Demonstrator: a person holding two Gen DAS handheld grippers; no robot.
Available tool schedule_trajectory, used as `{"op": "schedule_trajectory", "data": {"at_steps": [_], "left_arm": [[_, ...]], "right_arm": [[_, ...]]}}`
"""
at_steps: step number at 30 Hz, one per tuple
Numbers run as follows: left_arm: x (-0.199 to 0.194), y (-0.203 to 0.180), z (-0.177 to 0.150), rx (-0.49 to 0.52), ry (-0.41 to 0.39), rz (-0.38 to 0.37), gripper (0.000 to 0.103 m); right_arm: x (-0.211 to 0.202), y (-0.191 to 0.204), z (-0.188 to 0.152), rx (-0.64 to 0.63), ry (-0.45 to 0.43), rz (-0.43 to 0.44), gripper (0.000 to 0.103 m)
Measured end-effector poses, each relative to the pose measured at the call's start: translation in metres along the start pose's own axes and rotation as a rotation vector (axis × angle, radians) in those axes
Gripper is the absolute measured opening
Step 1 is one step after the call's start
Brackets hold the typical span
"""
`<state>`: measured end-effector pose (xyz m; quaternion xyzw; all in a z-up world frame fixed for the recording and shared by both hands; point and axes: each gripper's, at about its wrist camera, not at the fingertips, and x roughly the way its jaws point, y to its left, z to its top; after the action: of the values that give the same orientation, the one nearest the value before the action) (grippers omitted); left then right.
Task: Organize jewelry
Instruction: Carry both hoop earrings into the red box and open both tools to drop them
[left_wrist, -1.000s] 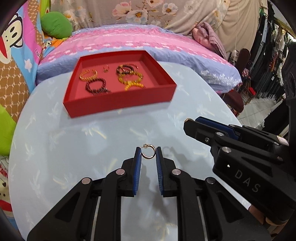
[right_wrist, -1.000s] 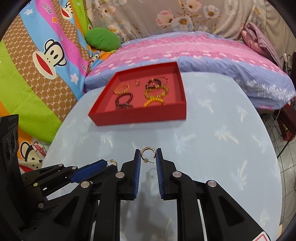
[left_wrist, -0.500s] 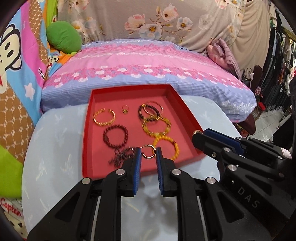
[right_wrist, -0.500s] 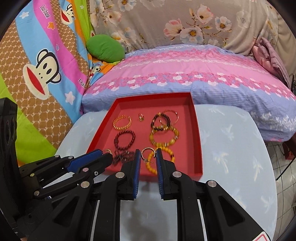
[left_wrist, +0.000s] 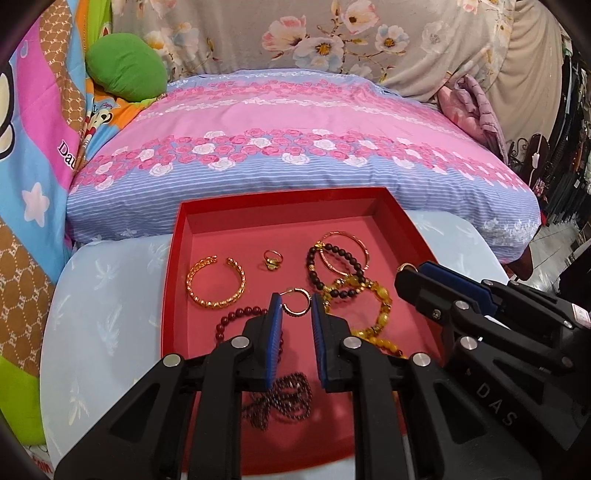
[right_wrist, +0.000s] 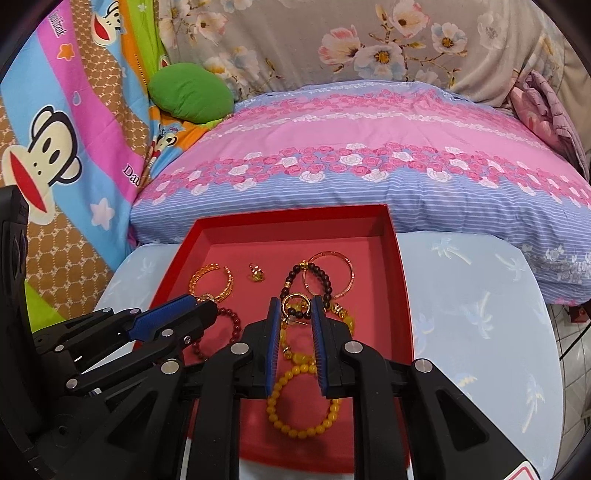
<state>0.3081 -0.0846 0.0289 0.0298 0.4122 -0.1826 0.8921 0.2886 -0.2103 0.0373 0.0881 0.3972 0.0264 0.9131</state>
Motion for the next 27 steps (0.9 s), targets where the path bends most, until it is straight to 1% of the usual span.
{"op": "schedule_trajectory", "data": {"at_steps": [6, 13, 27], "left_arm": [[0.022, 0.007, 0.006, -0.002, 0.018, 0.011, 0.016], [0.038, 0.014, 0.009, -0.011, 0.032, 0.016, 0.016], [0.052, 0.018, 0.008, -0.022, 0.058, 0.022, 0.016]], "right_arm": [[0.024, -0.003, 0.004, 0.011, 0.024, 0.000, 0.016], [0.041, -0.003, 0.007, 0.008, 0.040, -0.005, 0.016], [0.054, -0.004, 0.005, 0.002, 0.061, -0.023, 0.016]]}}
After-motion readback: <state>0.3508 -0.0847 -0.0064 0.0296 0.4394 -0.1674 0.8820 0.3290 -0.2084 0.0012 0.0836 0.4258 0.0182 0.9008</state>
